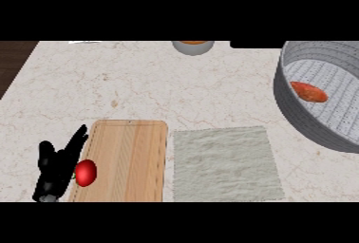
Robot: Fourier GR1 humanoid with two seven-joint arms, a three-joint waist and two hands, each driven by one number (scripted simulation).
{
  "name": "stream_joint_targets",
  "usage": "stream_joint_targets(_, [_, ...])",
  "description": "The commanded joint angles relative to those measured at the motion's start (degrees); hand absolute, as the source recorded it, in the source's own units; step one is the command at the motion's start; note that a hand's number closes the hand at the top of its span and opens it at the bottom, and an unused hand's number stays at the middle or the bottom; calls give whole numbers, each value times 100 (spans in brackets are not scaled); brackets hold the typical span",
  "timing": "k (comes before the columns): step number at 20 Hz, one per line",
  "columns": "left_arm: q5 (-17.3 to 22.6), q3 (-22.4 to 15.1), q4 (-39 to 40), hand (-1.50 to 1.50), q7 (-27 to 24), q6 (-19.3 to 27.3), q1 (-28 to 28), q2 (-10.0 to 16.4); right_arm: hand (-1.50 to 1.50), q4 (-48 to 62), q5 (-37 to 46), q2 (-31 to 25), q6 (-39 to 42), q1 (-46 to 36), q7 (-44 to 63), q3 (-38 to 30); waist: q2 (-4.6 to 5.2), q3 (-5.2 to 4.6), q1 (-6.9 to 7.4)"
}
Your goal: Pick the sweet potato from the placemat and place it in the basket
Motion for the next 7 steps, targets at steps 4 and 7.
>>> stream_joint_targets(4, [-171,-175,419,0,310,136,-41,-253,-150,1089,-197,-566,13,-286,38,-549,90,-50,32])
stream_joint_targets(7, [25,-79,206,0,149,-128,299,-141,-150,1441,-276,-1214,650,20,-253,-719,76,-47,25])
